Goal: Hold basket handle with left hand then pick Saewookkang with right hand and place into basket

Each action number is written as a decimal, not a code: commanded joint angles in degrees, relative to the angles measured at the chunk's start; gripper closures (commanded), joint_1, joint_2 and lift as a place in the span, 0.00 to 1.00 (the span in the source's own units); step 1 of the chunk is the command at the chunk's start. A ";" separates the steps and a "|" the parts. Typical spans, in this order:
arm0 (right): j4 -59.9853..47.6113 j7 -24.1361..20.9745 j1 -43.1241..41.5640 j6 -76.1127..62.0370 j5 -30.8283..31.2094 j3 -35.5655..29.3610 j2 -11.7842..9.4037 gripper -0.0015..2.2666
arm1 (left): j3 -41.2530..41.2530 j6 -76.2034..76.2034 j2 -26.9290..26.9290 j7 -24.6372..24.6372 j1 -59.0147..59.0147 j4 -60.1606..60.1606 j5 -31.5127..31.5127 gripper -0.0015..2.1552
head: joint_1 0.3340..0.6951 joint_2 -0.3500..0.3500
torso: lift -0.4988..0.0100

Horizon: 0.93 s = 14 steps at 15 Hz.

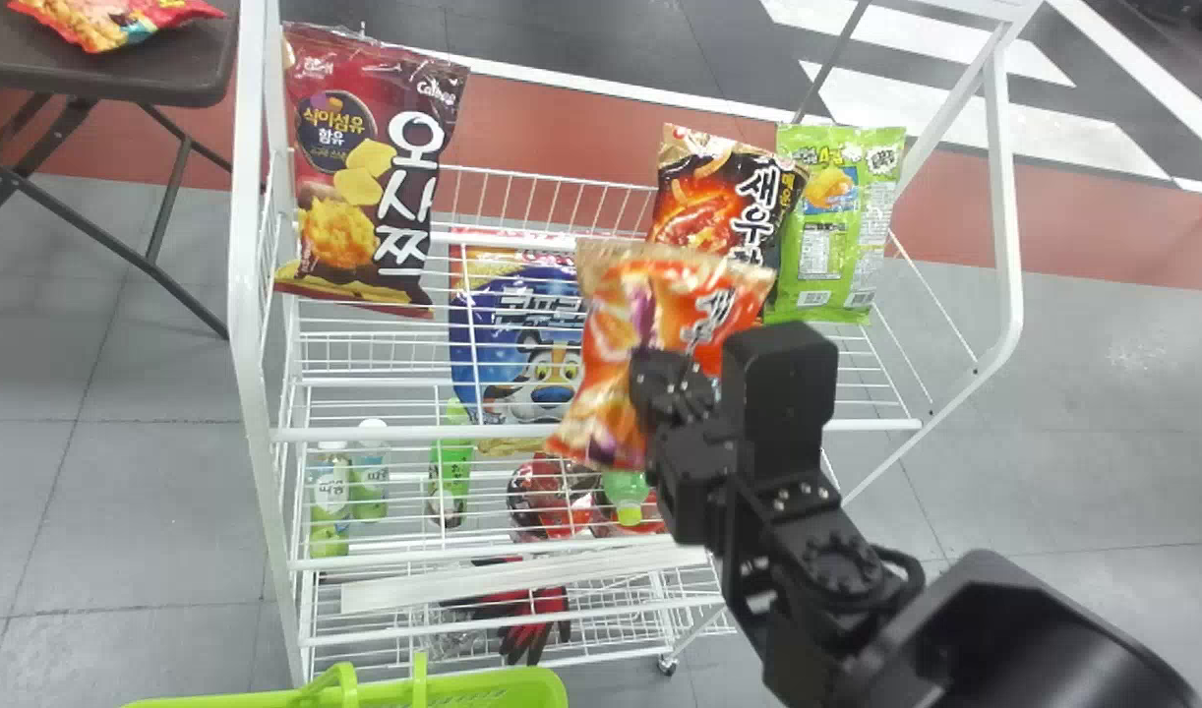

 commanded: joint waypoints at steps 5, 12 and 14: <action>-10.43 1.17 7.65 27.28 -2.32 2.20 -1.32 0.99 | -0.03 -0.35 -0.51 0.30 -0.61 -0.48 0.00 0.82 | 1.00 0.00 | 0.94; -11.92 3.72 10.11 38.64 -2.84 9.67 -3.34 0.99 | -0.12 -0.17 -0.78 0.47 -1.22 -0.48 0.00 0.82 | 1.00 0.00 | 0.94; -11.84 4.16 9.40 38.64 -2.67 12.75 -3.51 0.99 | -0.21 -0.17 -0.78 0.47 -1.22 -0.74 0.00 0.82 | 1.00 0.00 | 0.94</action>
